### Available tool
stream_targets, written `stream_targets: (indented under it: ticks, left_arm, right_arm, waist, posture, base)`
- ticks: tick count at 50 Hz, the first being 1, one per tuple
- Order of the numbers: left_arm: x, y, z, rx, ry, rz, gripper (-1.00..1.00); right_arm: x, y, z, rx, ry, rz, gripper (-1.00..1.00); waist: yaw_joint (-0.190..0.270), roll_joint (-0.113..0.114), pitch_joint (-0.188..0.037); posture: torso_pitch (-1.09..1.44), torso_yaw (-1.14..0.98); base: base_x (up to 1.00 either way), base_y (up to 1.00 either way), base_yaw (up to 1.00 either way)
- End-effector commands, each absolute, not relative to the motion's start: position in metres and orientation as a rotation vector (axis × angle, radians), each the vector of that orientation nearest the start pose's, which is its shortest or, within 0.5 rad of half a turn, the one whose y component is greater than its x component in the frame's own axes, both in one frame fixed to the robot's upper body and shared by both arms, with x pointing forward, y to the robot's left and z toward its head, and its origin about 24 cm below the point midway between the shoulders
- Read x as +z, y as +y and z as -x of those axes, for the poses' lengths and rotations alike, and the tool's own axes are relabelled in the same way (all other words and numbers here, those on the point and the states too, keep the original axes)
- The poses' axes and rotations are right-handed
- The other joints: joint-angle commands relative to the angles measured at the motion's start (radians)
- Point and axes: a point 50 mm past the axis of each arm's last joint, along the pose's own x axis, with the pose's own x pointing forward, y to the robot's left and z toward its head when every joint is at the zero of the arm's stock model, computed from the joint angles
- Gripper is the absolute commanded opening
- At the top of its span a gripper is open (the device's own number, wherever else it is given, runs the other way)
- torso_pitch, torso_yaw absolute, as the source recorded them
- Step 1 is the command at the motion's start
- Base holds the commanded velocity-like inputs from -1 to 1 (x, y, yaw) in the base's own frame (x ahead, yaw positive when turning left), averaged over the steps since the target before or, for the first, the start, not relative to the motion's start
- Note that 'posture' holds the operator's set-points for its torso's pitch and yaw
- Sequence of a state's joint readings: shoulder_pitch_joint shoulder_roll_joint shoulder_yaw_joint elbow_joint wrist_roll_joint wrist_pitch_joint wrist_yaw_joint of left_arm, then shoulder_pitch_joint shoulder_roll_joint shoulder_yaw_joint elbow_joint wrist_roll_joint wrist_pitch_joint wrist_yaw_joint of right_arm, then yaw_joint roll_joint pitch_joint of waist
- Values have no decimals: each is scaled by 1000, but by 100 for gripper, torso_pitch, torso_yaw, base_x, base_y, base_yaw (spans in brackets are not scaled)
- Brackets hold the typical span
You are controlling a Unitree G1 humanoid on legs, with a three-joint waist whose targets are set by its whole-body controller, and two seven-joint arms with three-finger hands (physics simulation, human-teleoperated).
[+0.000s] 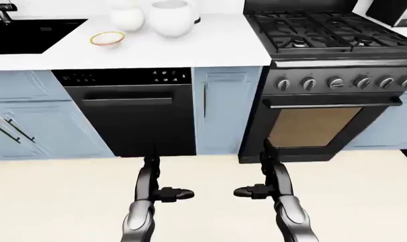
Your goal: Stack the bowls from largest to smallest.
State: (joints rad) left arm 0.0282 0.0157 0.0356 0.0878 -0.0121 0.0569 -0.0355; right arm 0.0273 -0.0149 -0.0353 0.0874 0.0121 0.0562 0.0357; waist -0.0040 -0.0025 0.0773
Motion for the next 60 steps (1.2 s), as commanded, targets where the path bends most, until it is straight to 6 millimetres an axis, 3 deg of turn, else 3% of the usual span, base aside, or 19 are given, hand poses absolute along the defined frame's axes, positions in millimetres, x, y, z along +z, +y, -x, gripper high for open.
stream_targets:
  ticks: [1,3,5,7,8,15,20,26,32,33,37,45,49,51,52,53,55,57,60]
  left_arm:
    - [50,163,-253,16,-5,-6,100]
    - [52,162,-253,16,-8,-7,100]
    - [56,163,-253,17,-18,-4,100]
    - [56,164,-254,28,-14,-13,100]
    - [56,165,-255,33,-13,-13,100]
    - [71,163,-255,17,-24,-9,100]
    - [98,165,-255,17,-55,-12,100]
    - [147,165,-248,6,-118,-18,100]
    - [170,169,-242,3,-151,-24,100]
    - [173,170,-242,4,-155,-28,100]
    - [182,173,-242,9,-167,-30,100]
    - [193,178,-241,10,-179,-28,100]
    - [204,181,-238,8,-192,-29,100]
    - [207,182,-238,-6,-196,-7,100]
    - [208,183,-239,0,-198,-12,100]
    - [208,184,-239,-1,-198,-12,100]
    - [206,185,-239,3,-199,-11,100]
    - [203,186,-240,6,-195,-10,100]
    - [201,186,-239,5,-195,-6,100]
  right_arm:
    - [43,-159,-257,10,0,10,100]
    - [44,-159,-257,10,-1,14,100]
    - [45,-159,-258,12,-3,15,100]
    - [44,-160,-258,7,-3,17,100]
    - [45,-160,-259,3,-4,16,100]
    - [52,-161,-259,2,-13,20,100]
    - [73,-162,-263,1,-37,30,100]
    - [115,-162,-261,-14,-92,32,100]
    - [142,-159,-257,21,-129,-10,100]
    - [145,-158,-256,27,-135,-10,100]
    - [158,-155,-254,39,-157,-15,100]
    - [171,-153,-253,57,-177,-13,100]
    - [180,-152,-251,63,-200,-5,100]
    - [182,-151,-251,69,-210,8,100]
    - [184,-151,-251,69,-219,13,100]
    - [186,-151,-250,69,-225,14,100]
    - [188,-150,-246,83,-233,14,100]
    - [188,-150,-246,86,-237,14,100]
    - [190,-150,-244,86,-242,12,100]
  waist:
    - [-2,-8,-1]
    - [8,0,-63]
    - [5,-7,-18]
    - [8,-7,-68]
    - [8,-7,-73]
    - [8,-3,-82]
    - [8,-3,-88]
    - [9,-2,-93]
    - [9,-1,-90]
    - [15,4,-102]
    - [26,-4,-68]
    - [59,-4,-55]
    - [50,-37,-38]
    - [26,-16,-49]
    - [35,-52,-43]
    - [36,-64,-52]
    - [27,-60,-72]
    - [8,-32,-34]
    - [-18,-4,-34]
  posture:
    - [0,0]
    - [0,0]
    - [0,0]
    - [0,0]
    - [0,0]
    - [0,0]
    - [0,0]
    - [0,0]
    - [0,0]
    - [0,0]
    - [0,0]
    - [0,0]
    - [0,0]
    - [0,0]
    - [0,0]
    - [0,0]
    - [0,0]
    - [0,0]
    - [0,0]
  base:
    - [0,0,0]
    - [0,0,0]
    - [0,0,0]
    - [0,0,0]
    - [0,0,0]
    - [0,0,0]
    - [0,0,0]
    - [0,0,0]
    - [0,0,0]
    - [0,0,23]
    - [0,0,81]
    - [0,0,96]
    - [0,0,77]
    - [0,27,28]
    - [0,52,0]
    - [0,48,0]
    - [16,44,0]
    - [44,42,0]
    - [47,42,0]
